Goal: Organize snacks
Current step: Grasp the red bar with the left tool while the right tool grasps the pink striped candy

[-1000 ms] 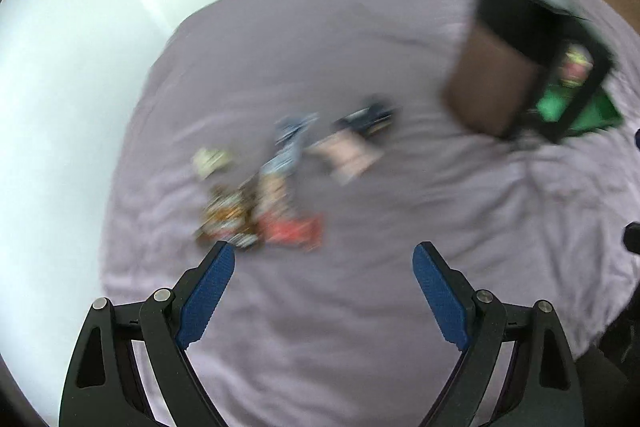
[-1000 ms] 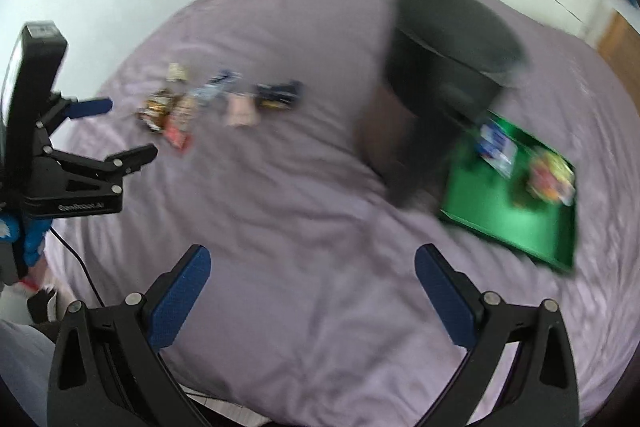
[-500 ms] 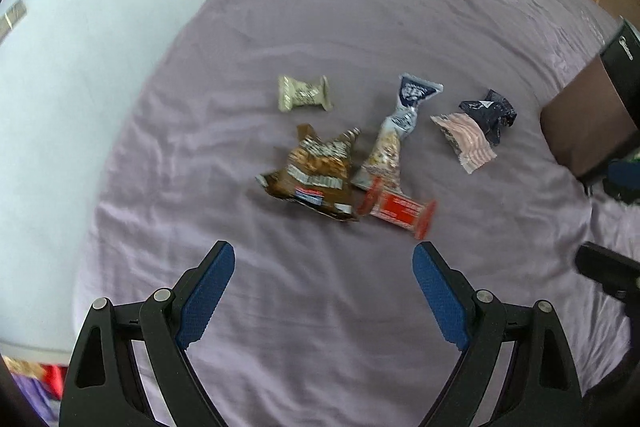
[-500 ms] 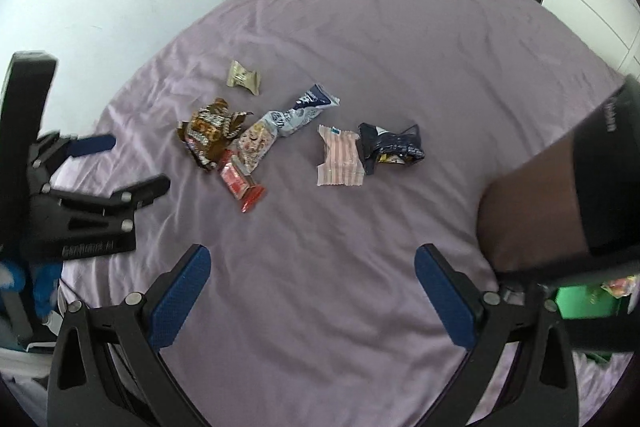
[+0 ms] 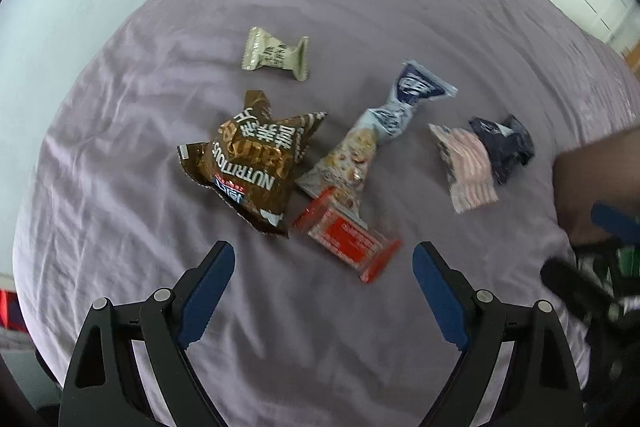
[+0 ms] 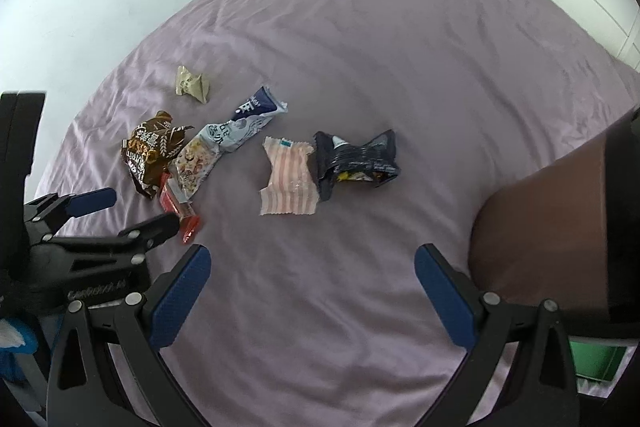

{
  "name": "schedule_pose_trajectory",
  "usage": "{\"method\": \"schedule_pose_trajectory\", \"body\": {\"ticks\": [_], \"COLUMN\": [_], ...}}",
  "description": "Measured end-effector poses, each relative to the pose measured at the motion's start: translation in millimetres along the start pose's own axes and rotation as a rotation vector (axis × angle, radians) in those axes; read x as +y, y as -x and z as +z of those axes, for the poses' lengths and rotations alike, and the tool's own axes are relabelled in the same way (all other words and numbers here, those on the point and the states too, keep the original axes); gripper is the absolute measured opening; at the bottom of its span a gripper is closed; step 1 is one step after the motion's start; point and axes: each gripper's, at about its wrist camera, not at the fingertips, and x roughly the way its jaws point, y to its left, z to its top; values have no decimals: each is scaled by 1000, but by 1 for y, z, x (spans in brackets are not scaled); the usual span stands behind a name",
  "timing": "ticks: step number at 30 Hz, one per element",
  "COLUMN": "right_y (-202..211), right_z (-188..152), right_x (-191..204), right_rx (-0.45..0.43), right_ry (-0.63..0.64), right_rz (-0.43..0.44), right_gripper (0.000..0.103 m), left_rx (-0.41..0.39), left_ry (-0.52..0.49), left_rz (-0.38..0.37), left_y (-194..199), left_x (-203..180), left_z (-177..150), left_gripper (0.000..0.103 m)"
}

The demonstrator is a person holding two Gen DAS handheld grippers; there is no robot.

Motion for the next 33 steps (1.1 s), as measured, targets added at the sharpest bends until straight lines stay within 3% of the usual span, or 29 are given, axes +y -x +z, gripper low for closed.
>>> {"method": "schedule_pose_trajectory", "body": {"ticks": [9, 18, 29, 31, 33], "right_y": [-22, -42, -83, -89, -93], "right_z": [5, 20, 41, 42, 42], "right_x": [16, 16, -2, -3, -5], "right_rx": [9, 4, 48, 64, 76], "right_ry": [36, 46, -28, -34, -44], "right_rz": [68, 139, 195, 199, 206], "right_gripper": [103, 103, 103, 93, 65], "left_rx": [56, 109, 128, 129, 132], "left_ry": [164, 258, 270, 279, 293], "left_rz": [-13, -52, -48, -57, -76], "left_y": [-20, -39, -50, -48, -49], "left_x": [18, 40, 21, 19, 21], "left_z": [6, 20, 30, 21, 21], "left_gripper": [84, 78, 63, 54, 46]}}
